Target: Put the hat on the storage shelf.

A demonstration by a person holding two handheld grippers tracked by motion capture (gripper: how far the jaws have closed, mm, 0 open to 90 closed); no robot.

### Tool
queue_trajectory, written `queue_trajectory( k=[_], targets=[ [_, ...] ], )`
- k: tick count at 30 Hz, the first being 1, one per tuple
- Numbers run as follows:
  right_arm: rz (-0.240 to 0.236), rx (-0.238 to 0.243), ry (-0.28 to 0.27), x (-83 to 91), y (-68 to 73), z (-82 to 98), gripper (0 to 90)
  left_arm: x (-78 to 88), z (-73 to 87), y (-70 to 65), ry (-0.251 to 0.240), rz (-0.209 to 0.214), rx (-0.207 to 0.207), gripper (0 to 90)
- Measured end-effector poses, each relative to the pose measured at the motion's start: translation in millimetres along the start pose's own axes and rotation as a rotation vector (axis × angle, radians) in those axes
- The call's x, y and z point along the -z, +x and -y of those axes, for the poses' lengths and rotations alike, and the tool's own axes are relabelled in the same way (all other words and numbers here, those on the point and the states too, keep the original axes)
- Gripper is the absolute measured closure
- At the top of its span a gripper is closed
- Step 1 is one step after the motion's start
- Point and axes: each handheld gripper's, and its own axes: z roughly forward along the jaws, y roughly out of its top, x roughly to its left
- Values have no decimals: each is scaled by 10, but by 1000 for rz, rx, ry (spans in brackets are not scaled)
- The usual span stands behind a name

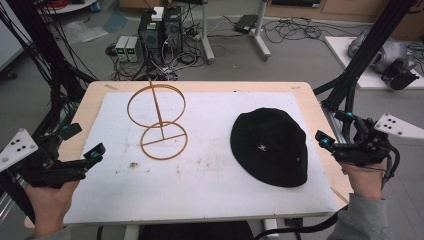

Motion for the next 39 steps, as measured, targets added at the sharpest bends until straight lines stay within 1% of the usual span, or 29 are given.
queue_trajectory(
  k=[4, 7, 8, 10, 11, 16, 18, 19, 21, 22, 23, 24, 25, 26, 27, 28, 30, 32, 34, 37, 39],
  targets=[
    [-12, 2, -2, 22, -5, -43, 16, -13, 10, -8, 3, 2, 3, 63],
    [-37, 2, 13, 13, -22, -115, 16, -17, 19, -14, 8, 2, 2, 63],
    [-37, 2, 13, 13, -22, -115, 16, -15, 20, -16, 11, 2, 2, 63],
    [-48, 19, 16, -2, -34, -139, 16, -11, 24, -23, 13, 1, 2, 63],
    [-60, 24, 32, -19, -45, -145, 16, -8, 24, -26, 13, 3, 5, 63],
    [-63, 21, 51, -68, -93, -154, 16, 24, 23, -39, 14, 0, 12, 63],
    [-67, 26, 60, -109, -113, -166, 16, 33, 23, -49, 11, -1, 12, 63],
    [-71, 28, 74, -164, -131, -180, 16, 39, 22, -50, 14, 0, 10, 63],
    [-73, 28, 83, -185, -136, -187, 16, 45, 23, -55, 13, -3, 12, 63],
    [-77, 32, 90, -228, -147, -197, 16, 48, 24, -54, 14, -3, 10, 63],
    [-88, 37, 107, -297, -164, -212, 16, 51, 25, -55, 13, -2, 11, 63],
    [-88, 37, 107, -297, -164, -212, 16, 53, 26, -53, 14, -1, 9, 63],
    [-99, 42, 123, -367, -175, -223, 16, 55, 28, -51, 16, -1, 8, 63],
    [-99, 42, 123, -367, -175, -223, 16, 56, 31, -50, 16, -2, 11, 63],
    [-108, 46, 136, -432, -189, -232, 16, 57, 33, -46, 17, -1, 12, 63],
    [-108, 46, 136, -432, -189, -232, 16, 58, 36, -45, 18, -1, 15, 63],
    [-119, 54, 141, -489, -207, -236, 16, 61, 40, -44, 18, 1, 18, 63],
    [-130, 51, 156, -545, -227, -236, 16, 62, 43, -46, 20, 1, 18, 63],
    [-134, 57, 161, -587, -249, -230, 16, 62, 47, -53, 21, 0, 19, 63],
    [-143, 50, 174, -639, -273, -221, 16, 59, 54, -58, 25, 1, 18, 63],
    [-153, 57, 173, -673, -295, -214, 16, 58, 59, -59, 31, 2, 15, 63]
  ],
)
